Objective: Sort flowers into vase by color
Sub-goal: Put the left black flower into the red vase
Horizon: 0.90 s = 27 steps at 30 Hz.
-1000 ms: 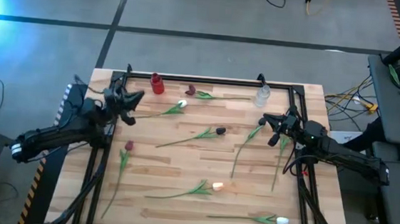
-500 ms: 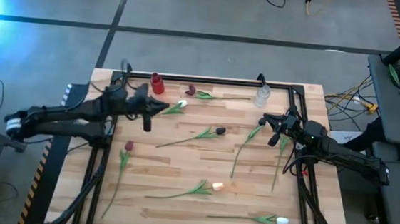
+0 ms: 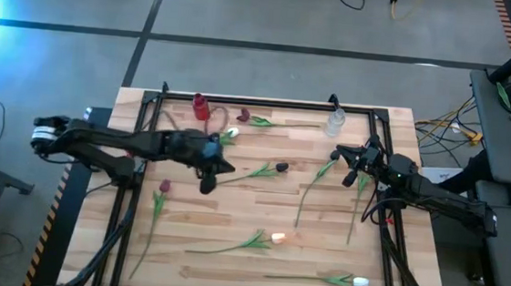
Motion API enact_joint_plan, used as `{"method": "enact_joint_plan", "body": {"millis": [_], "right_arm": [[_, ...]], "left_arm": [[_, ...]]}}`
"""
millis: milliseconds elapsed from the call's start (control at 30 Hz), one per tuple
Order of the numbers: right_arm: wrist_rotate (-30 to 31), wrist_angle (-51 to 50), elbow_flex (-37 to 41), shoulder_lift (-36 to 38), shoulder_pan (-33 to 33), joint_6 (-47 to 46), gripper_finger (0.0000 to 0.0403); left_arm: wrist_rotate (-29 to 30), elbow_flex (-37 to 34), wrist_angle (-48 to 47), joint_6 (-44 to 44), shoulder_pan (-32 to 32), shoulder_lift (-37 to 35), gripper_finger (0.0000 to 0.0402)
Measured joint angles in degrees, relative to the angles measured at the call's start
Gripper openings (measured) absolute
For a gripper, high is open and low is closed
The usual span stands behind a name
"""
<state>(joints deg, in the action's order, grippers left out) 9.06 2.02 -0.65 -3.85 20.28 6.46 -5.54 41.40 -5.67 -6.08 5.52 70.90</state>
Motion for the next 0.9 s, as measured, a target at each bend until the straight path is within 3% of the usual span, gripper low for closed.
{"method": "enact_joint_plan", "body": {"millis": [367, 900], "right_arm": [[0.0, 0.0, 0.0, 0.0, 0.0, 0.0, 0.0009], [0.0, 0.0, 0.0, 0.0, 0.0, 0.0, 0.0009]], "left_arm": [[-2.4, 17.4, -9.6, 2.6, 0.2, 20.4, 0.0010], [-3.6, 30.2, -17.6, 6.8, 3.3, 37.9, 0.0121]]}}
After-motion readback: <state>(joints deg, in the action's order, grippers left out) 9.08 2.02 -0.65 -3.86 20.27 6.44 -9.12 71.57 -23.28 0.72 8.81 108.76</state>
